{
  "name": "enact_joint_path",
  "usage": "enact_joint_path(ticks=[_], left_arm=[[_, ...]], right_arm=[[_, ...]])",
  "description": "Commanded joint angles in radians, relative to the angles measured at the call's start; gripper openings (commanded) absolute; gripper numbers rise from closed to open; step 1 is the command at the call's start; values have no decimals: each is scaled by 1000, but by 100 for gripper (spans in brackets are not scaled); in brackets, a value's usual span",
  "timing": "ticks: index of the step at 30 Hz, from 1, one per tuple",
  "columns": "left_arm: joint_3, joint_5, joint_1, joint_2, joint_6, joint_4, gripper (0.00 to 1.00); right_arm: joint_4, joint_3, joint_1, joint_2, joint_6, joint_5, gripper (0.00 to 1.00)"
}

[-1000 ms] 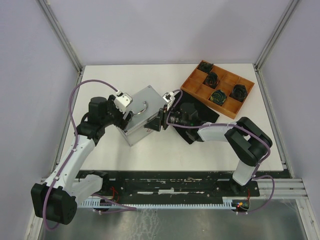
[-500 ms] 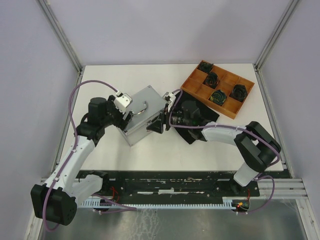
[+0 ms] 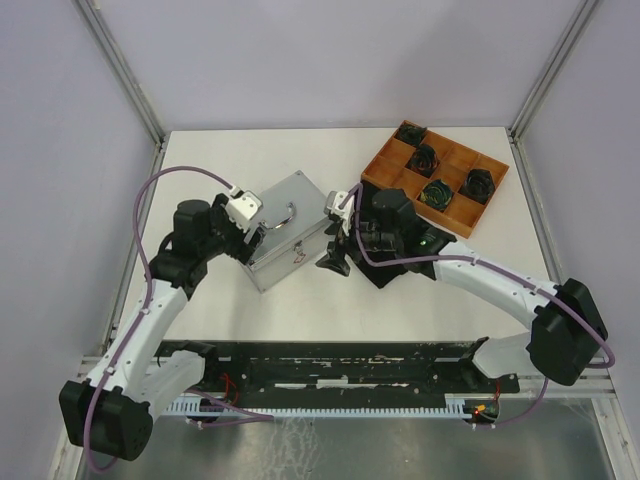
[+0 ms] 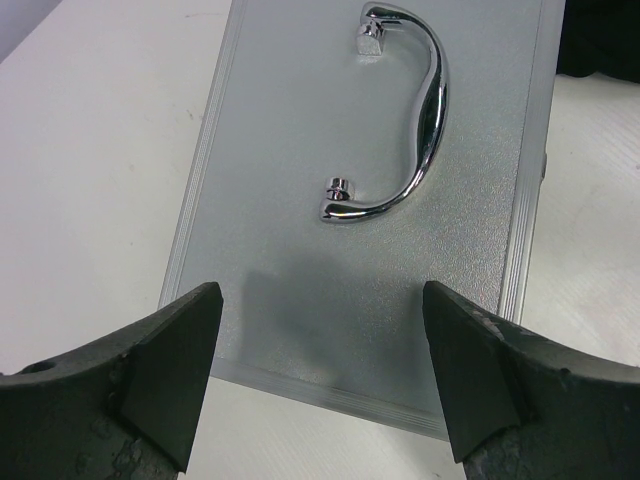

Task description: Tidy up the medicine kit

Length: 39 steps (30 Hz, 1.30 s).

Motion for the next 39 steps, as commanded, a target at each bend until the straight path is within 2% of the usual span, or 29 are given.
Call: enact_joint_path(ticks=[1,12,18,27,39], left_arm=[[-9,7,-2,-25,-38,31,88],[-3,20,-3,-54,-34,12,90],[-6,14,-2,-62,-29,14,91],[-21,9,-1,-64,-28,20,91],[-57,-61,22,-107,-45,50,93]], right_arm=[[-92,75,25,-20,-216,79,90],[-301,264,94,97,-539,198,93],[-243,230,144,142,-707,296,93],[-129,225,194,220,-772,415,94],[60,202,224,339,-737,547,93]])
